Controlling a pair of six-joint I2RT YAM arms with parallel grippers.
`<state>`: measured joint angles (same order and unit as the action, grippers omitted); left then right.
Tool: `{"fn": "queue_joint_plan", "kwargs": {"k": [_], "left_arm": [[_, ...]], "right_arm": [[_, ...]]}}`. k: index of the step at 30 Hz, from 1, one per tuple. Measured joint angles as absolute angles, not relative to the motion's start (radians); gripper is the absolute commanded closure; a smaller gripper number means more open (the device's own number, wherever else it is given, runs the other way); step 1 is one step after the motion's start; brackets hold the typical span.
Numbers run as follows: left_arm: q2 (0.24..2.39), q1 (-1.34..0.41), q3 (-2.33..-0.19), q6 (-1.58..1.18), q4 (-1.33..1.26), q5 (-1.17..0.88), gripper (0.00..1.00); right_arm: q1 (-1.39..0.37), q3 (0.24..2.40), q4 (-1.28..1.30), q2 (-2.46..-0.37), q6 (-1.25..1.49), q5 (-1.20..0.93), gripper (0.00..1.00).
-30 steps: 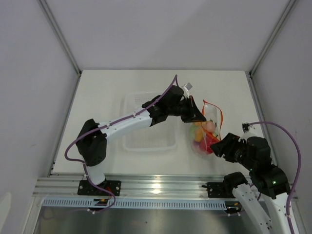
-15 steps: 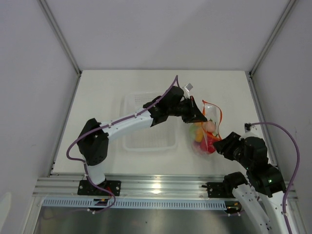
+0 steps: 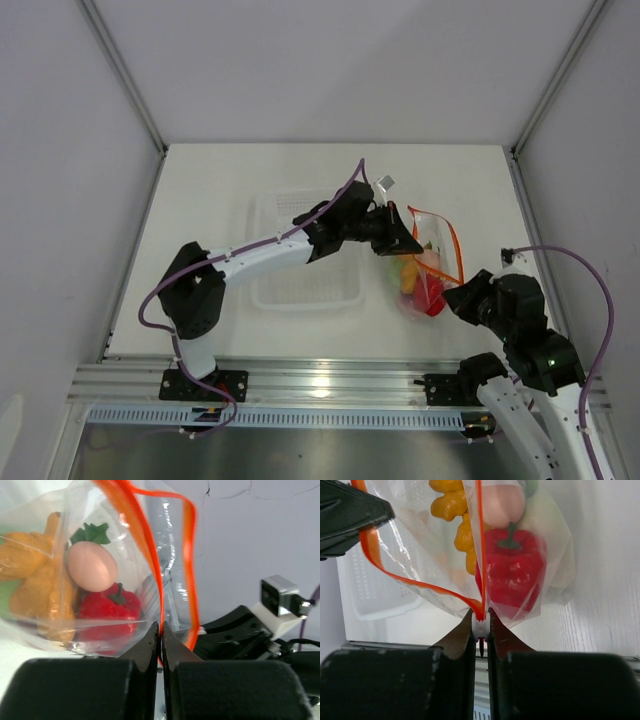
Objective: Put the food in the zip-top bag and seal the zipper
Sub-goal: Adjust the zipper food storage bag at the center of the board.
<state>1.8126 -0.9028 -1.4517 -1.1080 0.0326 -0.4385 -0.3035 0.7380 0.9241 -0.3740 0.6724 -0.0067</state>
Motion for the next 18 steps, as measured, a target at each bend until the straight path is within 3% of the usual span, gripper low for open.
{"fn": "queue_joint_plan", "kwargs": {"k": [8, 12, 18], "left_arm": [[1.812, -0.884, -1.33, -1.091, -0.078, -0.494, 0.83], [1.795, -0.885, -1.275, -1.048, -0.142, -0.521, 0.56], [1.723, -0.885, -1.235, -0.879, -0.155, -0.551, 0.45]], "right_arm": [[-0.303, 0.967, 0.987, -0.496, 0.579, 0.018, 1.0], [-0.303, 1.007, 0.991, -0.571, 0.515, -0.026, 1.0], [-0.303, 1.033, 0.981, -0.742, 0.414, -0.135, 1.0]]}}
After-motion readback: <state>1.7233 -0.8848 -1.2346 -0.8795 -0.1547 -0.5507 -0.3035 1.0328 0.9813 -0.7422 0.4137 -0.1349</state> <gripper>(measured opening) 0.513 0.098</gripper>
